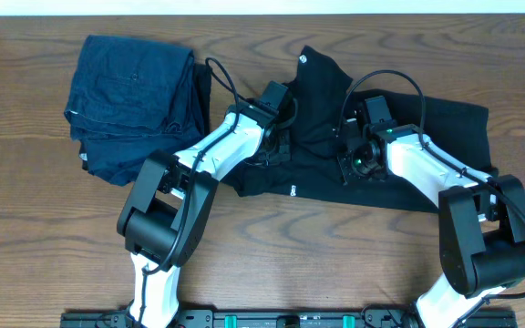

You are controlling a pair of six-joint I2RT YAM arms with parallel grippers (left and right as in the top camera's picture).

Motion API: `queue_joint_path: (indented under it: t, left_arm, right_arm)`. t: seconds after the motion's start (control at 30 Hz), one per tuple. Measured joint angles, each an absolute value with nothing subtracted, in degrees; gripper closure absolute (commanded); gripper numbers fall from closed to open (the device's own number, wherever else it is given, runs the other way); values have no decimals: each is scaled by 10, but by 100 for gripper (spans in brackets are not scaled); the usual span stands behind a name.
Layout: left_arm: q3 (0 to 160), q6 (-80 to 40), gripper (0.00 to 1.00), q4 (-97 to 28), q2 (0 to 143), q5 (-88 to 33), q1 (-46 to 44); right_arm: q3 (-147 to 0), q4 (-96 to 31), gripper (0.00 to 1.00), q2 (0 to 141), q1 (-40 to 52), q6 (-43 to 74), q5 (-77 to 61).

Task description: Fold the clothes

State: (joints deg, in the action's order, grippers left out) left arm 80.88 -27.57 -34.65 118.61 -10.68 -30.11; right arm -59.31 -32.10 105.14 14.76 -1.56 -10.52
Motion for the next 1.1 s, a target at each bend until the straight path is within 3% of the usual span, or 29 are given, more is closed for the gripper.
queue_joint_path:
  t: [0.43,0.77,1.1]
  left_arm:
    - [809,-267,94,-364,1186,-103,-301]
    - [809,-241,94,-360,1183,-80,-301]
    - [809,-237,94,-363,1183,-59,-301]
  right_arm:
    - [-609,-294,99,1063,148,-14,-100]
    - [-623,-391,99,1063,147,-10,-88]
    - [-611,-409,99,1053,148,13,-49]
